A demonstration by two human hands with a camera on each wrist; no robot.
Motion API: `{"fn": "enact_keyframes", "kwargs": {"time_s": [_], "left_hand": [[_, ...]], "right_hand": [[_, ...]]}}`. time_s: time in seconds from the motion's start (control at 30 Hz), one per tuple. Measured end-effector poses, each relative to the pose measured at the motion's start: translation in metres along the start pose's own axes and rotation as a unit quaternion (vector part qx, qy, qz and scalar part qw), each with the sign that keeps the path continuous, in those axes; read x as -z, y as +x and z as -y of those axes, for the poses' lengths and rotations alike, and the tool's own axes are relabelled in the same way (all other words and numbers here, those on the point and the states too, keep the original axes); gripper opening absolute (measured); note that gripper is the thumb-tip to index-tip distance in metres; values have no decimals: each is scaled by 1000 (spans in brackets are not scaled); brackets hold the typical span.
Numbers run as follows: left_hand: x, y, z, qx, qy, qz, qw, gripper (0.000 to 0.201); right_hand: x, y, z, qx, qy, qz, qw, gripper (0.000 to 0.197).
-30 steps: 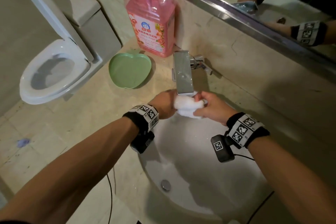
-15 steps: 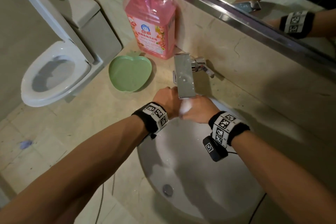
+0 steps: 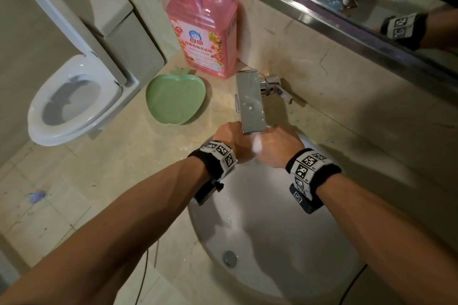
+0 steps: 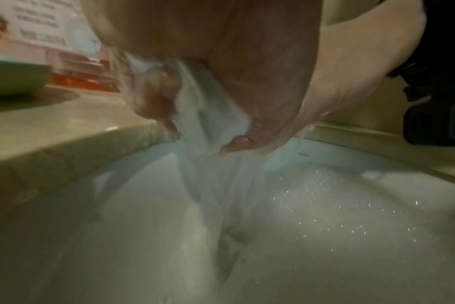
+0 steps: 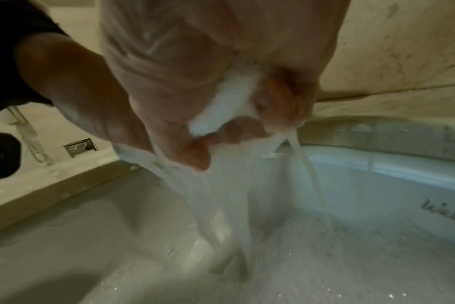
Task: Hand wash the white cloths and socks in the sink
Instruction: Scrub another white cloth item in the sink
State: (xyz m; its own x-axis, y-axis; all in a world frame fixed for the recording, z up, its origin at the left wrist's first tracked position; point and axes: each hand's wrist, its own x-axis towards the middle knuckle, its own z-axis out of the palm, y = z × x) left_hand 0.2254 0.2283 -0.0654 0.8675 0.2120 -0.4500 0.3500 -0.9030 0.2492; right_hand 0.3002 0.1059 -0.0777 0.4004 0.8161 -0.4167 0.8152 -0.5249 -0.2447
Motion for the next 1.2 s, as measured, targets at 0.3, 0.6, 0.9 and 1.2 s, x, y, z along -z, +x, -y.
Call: {"fn": "enact_keyframes", "kwargs": {"time_s": [0.3,0.6,0.9,1.2], "left_hand": [[7,-24,30,-23,-184,80,979,63],[-4,-52,39,18,-328,13,944,62],[-20,-47,38,78,-356,-67,929,42],[-13,-27,16,-16,-389,-40,920,48]], "right_hand": [[13,-6,-7,12,246,13,969,51],[-3,-5,25,67,285,-93,952,42],[-10,-22,12,-29,307,-156,939,35],[-6,-45,-8,-33,291,-146,945,41]]}}
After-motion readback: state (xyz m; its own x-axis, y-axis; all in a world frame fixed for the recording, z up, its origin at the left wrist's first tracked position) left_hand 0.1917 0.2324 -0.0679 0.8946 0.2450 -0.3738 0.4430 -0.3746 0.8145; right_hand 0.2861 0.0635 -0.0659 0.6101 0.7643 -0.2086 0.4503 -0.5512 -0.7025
